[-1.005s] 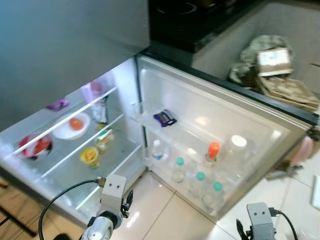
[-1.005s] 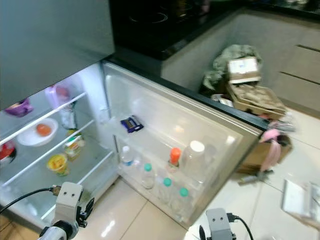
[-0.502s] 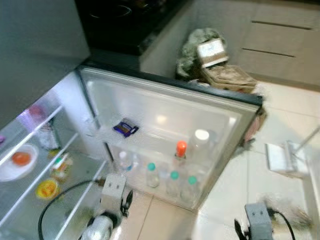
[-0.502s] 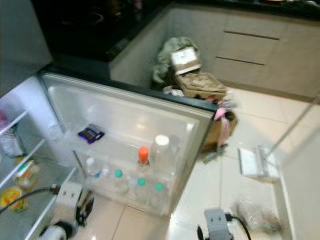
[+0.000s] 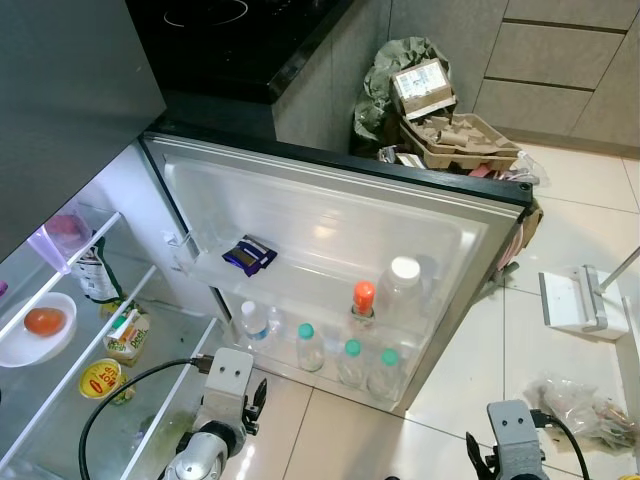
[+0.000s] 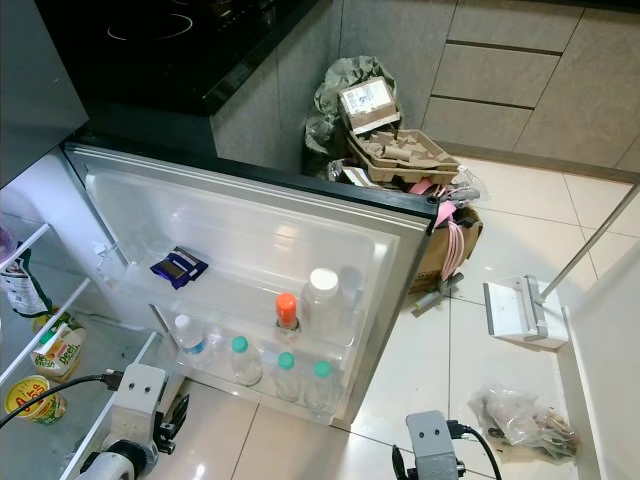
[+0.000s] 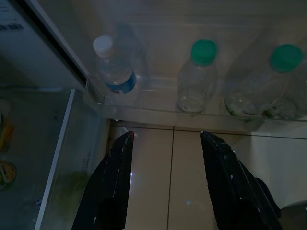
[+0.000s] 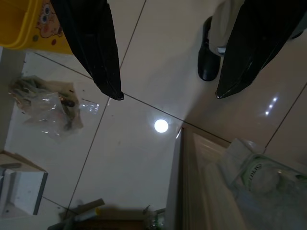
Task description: Restocking fridge
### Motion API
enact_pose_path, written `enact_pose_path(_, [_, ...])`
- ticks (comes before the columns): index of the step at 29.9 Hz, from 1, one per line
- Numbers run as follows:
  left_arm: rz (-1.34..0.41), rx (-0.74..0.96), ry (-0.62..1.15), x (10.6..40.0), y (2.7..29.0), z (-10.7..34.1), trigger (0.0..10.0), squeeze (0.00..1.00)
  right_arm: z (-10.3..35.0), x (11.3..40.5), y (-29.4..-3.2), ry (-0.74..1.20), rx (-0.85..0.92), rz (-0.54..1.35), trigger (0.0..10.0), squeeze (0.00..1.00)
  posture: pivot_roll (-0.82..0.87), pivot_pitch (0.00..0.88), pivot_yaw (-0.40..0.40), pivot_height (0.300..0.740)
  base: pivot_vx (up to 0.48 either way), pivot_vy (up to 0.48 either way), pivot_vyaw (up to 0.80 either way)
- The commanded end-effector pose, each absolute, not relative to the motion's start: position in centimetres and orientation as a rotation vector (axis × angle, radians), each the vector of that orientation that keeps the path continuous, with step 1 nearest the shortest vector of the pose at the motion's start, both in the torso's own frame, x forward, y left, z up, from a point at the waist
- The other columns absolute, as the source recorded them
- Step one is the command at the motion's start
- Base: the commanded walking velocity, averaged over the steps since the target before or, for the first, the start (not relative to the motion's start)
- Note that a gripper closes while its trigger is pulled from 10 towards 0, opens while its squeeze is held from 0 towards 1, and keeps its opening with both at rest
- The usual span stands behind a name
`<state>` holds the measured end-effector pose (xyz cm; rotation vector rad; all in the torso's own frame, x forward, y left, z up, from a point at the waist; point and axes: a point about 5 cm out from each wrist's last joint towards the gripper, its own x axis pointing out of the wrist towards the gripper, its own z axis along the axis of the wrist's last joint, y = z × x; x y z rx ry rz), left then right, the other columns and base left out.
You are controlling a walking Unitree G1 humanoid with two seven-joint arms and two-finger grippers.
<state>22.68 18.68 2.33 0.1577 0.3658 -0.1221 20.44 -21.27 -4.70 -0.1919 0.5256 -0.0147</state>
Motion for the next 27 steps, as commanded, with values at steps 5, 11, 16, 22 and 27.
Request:
enact_pose_path(5, [-0.135, 0.178, 0.382, 22.00, 18.56, 1.80, 10.0, 0.00, -5.05, 19.94, -21.25, 0.544, -0.201, -0.008, 10.0, 0.00, -0.10, 0.162, 0.008, 0.737, 0.000, -0.053, 0.00])
enact_pose_path(11, [-0.145, 0.190, 0.382, 21.92, 18.43, 1.71, 10.0, 0.00, -5.08, 19.94, -21.27, 0.547, -0.203, -0.006, 10.0, 0.00, -0.10, 0.157, 0.009, 0.737, 0.000, -0.446, 0.00])
enact_pose_path(16, [-0.147, 0.191, 0.381, 21.93, 18.40, 1.68, 10.0, 0.00, -5.08, 19.93, -21.28, 0.547, -0.203, -0.006, 10.0, 0.00, -0.10, 0.155, 0.009, 0.737, 0.000, -0.480, 0.00])
enact_pose_path(22, [-0.146, 0.192, 0.381, 21.94, 18.43, 1.66, 10.0, 0.00, -5.07, 19.94, -21.30, 0.547, -0.204, -0.005, 10.0, 0.00, -0.10, 0.152, 0.009, 0.737, 0.000, -0.480, 0.00])
enact_pose_path(27, [-0.144, 0.192, 0.380, 21.97, 18.45, 1.68, 10.0, 0.00, -5.06, 19.97, -21.32, 0.546, -0.204, -0.005, 10.0, 0.00, -0.10, 0.151, 0.009, 0.737, 0.000, -0.370, 0.00])
